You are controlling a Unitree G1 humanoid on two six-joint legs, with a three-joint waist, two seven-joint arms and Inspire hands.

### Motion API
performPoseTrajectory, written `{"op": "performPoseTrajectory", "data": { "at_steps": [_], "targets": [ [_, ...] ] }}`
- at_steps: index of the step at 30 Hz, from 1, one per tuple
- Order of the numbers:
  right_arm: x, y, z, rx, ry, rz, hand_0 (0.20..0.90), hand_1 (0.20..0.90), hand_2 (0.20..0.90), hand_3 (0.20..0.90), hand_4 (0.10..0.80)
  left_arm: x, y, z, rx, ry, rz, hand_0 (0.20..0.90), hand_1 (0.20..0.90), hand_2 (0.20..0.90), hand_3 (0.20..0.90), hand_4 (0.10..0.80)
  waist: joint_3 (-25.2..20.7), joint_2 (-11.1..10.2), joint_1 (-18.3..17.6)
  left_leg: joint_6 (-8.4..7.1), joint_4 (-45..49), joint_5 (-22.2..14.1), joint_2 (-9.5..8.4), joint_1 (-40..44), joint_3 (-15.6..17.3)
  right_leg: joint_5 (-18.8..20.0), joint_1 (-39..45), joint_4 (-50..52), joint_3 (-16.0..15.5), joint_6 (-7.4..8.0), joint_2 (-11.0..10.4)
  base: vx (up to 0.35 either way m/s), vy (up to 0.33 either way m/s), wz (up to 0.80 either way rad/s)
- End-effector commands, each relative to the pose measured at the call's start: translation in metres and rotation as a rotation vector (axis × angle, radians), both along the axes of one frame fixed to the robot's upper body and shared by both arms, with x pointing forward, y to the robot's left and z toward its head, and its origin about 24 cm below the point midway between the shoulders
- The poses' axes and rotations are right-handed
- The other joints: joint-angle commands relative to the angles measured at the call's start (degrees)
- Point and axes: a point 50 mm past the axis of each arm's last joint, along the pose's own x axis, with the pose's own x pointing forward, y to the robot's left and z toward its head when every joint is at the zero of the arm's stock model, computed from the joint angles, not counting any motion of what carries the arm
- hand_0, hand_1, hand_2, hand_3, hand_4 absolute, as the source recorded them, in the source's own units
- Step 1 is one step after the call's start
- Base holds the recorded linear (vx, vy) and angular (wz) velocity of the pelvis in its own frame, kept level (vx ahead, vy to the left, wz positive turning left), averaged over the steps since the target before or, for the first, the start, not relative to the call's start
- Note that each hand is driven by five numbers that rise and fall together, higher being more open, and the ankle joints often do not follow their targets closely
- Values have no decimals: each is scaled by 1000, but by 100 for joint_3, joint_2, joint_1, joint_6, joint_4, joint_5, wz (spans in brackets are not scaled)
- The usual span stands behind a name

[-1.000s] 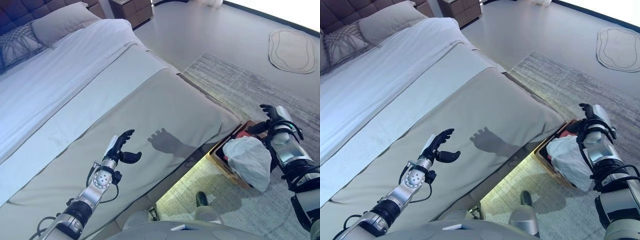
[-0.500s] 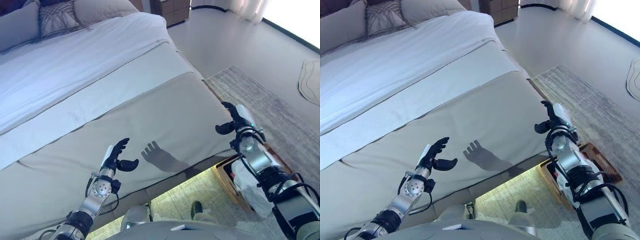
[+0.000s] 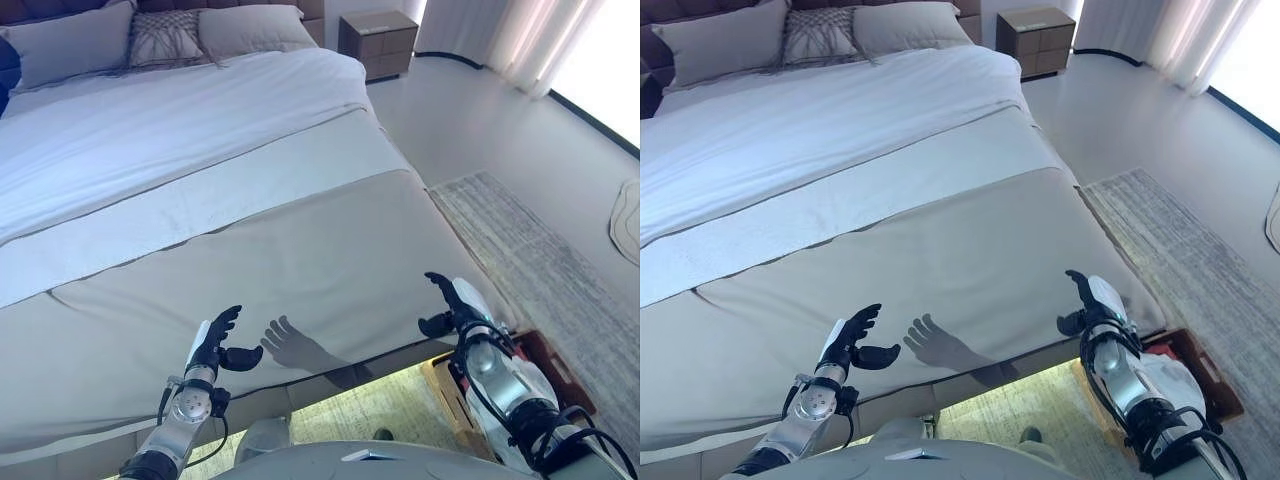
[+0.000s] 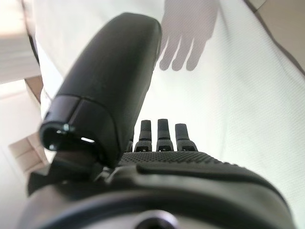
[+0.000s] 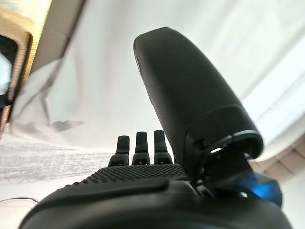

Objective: Pick up the clothes from the bed and place them into the basket

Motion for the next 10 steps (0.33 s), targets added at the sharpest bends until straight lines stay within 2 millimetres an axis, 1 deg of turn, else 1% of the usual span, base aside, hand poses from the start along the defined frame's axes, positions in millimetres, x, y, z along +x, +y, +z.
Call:
{"op": "performPoseTrajectory", "data": {
  "at_steps": [1, 6, 10],
  "targets": [
    [27, 10, 24, -24, -167, 87, 900, 900, 900, 900, 800, 37, 3, 22, 13, -160, -21, 900, 900, 900, 900, 800, -172, -152, 185, -127, 40, -767, 78, 405, 4, -186, -28, 190, -68, -30, -127, 10, -2, 9],
    [24, 18, 15, 13, -137, 83, 900, 900, 900, 900, 800, 37, 1, 18, 1, -131, -23, 900, 900, 900, 900, 800, -198, -186, 213, -102, 40, -783, 70, 444, 2, -178, 2, 194, -43, -13, -130, 14, -9, 4],
    [22, 25, 8, 48, -110, 75, 900, 900, 900, 900, 800, 33, 1, 14, 15, -110, -18, 900, 900, 900, 900, 800, -200, -195, 222, -98, 40, -789, 78, 454, 24, -158, 4, 186, -24, 2, -130, 0, 0, 0]
  ]
}}
